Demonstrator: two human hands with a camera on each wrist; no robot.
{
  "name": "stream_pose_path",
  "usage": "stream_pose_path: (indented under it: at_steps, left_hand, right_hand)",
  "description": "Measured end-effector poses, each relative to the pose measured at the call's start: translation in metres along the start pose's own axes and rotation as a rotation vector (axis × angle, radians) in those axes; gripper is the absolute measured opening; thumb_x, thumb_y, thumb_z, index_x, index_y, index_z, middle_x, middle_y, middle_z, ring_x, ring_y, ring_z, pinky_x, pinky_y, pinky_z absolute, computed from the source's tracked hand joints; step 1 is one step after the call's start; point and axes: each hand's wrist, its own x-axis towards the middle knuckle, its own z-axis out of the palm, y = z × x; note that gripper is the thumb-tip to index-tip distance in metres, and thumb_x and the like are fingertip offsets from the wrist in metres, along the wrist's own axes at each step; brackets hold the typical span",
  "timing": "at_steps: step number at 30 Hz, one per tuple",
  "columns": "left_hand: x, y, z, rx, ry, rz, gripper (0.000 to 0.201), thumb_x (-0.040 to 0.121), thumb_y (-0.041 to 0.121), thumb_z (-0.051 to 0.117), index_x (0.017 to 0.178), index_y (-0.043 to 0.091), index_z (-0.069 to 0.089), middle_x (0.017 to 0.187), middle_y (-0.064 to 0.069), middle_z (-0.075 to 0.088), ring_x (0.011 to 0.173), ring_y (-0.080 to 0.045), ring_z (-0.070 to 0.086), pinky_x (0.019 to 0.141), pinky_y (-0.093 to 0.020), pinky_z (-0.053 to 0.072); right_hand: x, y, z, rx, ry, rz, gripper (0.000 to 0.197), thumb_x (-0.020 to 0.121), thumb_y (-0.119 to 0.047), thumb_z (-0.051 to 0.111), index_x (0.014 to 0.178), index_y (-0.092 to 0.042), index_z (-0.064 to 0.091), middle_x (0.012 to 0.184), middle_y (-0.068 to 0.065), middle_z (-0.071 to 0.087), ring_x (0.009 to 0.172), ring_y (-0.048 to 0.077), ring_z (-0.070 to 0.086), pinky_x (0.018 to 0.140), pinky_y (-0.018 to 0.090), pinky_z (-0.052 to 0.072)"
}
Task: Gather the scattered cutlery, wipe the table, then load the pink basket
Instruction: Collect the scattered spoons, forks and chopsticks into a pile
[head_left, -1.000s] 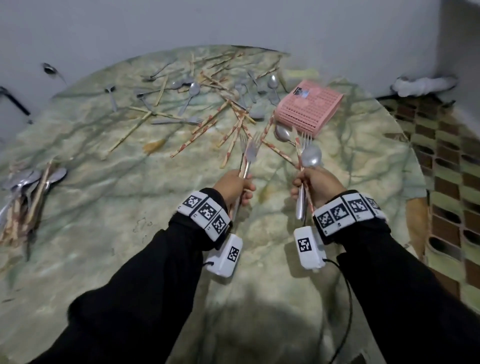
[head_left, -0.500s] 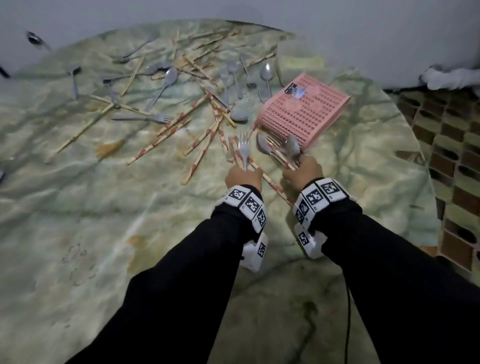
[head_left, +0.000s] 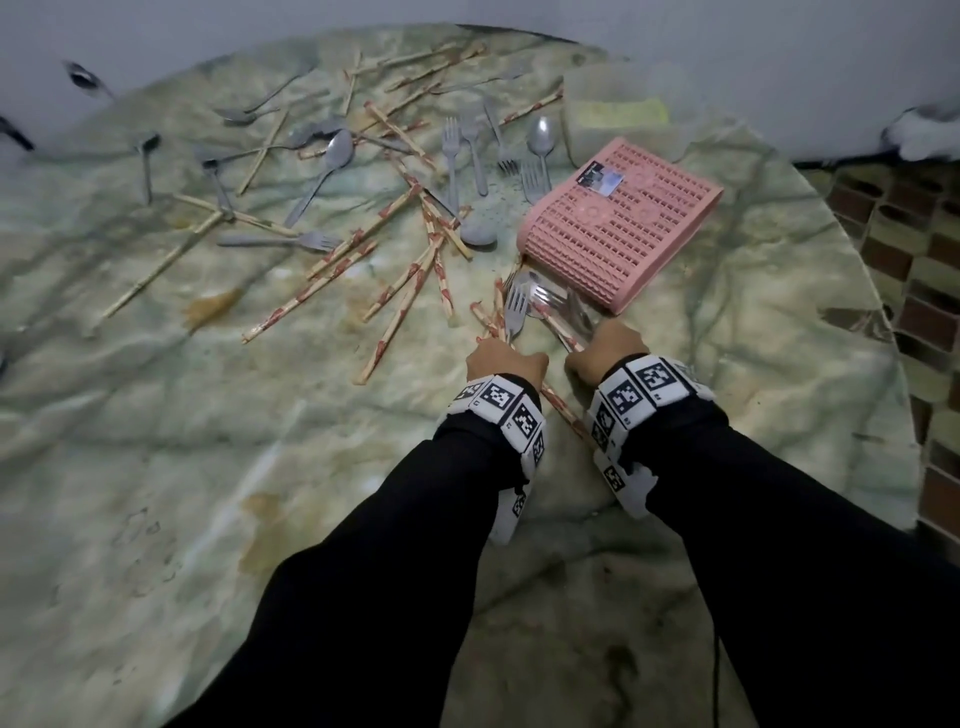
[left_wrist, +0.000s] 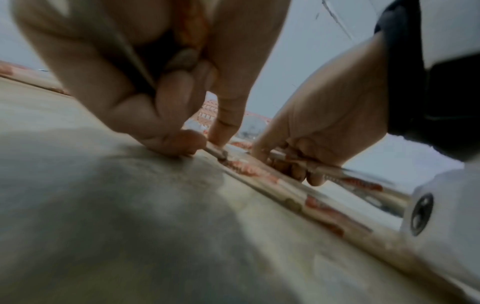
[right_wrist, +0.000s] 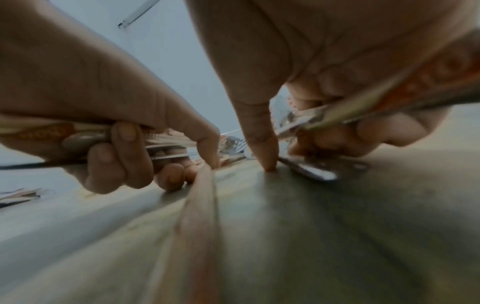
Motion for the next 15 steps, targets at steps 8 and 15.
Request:
stream_pose_path:
  at_steps: [8, 15]
  left_hand:
    - [-0.017, -0.001, -0.019, -0.139, -0.012, 0.021, 0.040, 0.095, 0.027, 0.044, 0.118, -0.004, 0.052, 0.116, -0.018, 0.058, 0.101, -0.033, 0.056, 0.071, -0.028, 0.035]
    - [-0.036, -0.004, -0.047, -0.245, -0.005, 0.113, 0.040, 0.098, 0.025, 0.038, 0.128, -0.001, 0.042, 0.113, -0.019, 0.064, 0.090, -0.025, 0.062, 0.066, -0.025, 0.047]
  right_hand:
    - [-0.019, -0.001, 0.000, 0.289, -0.061, -0.050, 0.029, 0.088, -0.019, 0.057, 0.111, -0.002, 0.055, 0.102, 0.019, 0.066, 0.090, 0.034, 0.065, 0.078, 0.039, 0.053]
    - [-0.060, -0.011, -0.015, 0.628, -0.082, -0.066, 0.013, 0.082, -0.001, 0.046, 0.079, -0.013, 0.049, 0.058, 0.008, 0.044, 0.044, 0.020, 0.039, 0.044, 0.026, 0.032]
